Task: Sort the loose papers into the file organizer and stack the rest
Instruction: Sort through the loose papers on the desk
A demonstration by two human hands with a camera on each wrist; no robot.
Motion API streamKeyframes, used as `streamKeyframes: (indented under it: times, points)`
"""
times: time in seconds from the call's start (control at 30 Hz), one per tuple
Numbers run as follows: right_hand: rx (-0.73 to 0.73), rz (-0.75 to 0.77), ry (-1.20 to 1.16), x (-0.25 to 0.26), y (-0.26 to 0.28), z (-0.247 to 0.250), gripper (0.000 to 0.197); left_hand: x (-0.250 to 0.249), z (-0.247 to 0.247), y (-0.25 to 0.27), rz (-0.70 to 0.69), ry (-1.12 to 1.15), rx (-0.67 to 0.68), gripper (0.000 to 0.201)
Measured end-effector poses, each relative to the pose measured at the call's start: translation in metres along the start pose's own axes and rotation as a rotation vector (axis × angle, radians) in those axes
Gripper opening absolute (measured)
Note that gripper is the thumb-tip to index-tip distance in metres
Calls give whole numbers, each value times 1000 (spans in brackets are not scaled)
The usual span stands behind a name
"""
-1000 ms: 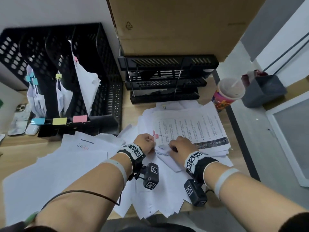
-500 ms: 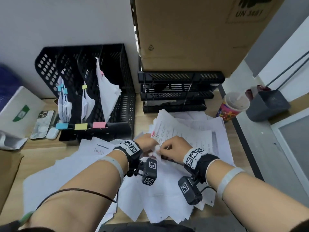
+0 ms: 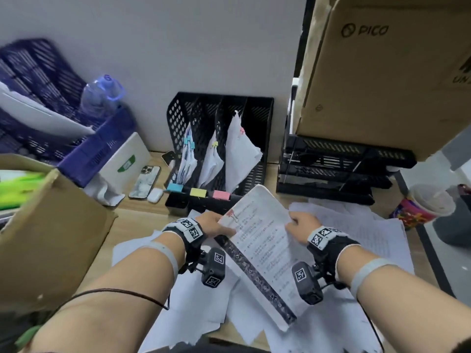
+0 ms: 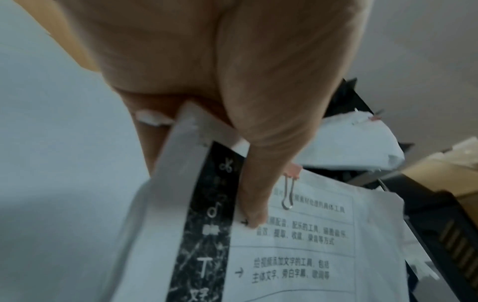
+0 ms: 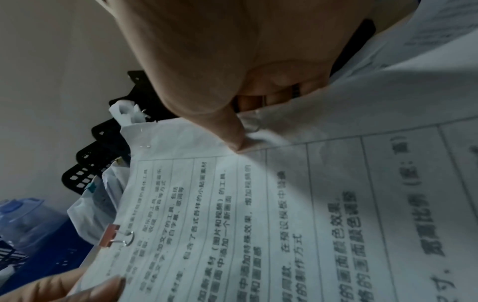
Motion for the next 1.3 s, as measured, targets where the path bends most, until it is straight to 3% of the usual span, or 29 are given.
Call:
streamKeyframes:
  times: [0.23, 0.3, 0.37, 0.43, 0.53, 0.6, 0.7, 0.77, 0.83, 0.9, 0.97, 1.03, 1.17, 1.23, 1.3]
  points:
    - [-32, -32, -25, 36, -6, -26, 9, 51, 40, 11, 34, 152, -65, 18]
    - [-124, -57, 40, 47, -3, -23, 35, 55, 48, 11, 23, 187, -74, 20]
    - [-203, 26, 109, 72, 6, -17, 46, 53, 53, 11, 0, 231, -59, 20]
    - [-83, 142, 62, 103, 17, -29, 56, 44, 56, 15, -34, 264, -40, 18]
    - [237, 206, 109, 135, 33, -67, 98, 21, 58, 20, -86, 313, 6, 16]
    - [281, 203, 213, 141, 37, -79, 106, 0, 58, 25, -121, 345, 40, 13]
    - [145, 136, 294, 144, 36, -65, 69, -35, 58, 35, -186, 363, 97, 11]
    - [43, 97, 298, 143, 36, -42, 47, -57, 56, 39, -215, 396, 179, 26]
    - [-19, 47, 276, 137, 39, -16, 41, -79, 58, 39, -253, 423, 218, 45]
    - [-85, 7, 218, 131, 44, 10, 45, -101, 66, 29, -368, 322, 84, 53]
    - [-170, -12, 175, 128, 52, 36, 47, -121, 77, 23, -493, 34, -166, 65]
    - [-261, -11, 142, 126, 57, 58, 47, -140, 80, 20, -555, -186, -315, 78]
    - [-378, 1, -4, 122, 57, 87, 30, -160, 77, 7, -489, -450, -365, 72]
    - [-395, 30, -60, 124, 53, 93, 26, -154, 83, -1, -436, -446, -417, 55]
    - [-403, 79, -120, 130, 47, 96, 28, -143, 95, -8, -394, -358, -484, 50]
Point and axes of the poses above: each hand's wrist, its own y-axis away from the middle knuckle, its own z-axis out of the back of the hand, x = y × z, the point moved 7 cm from there along -y, towards the middle knuckle, and after that the axes turned 7 degrees about z, right-handed, at the moved point
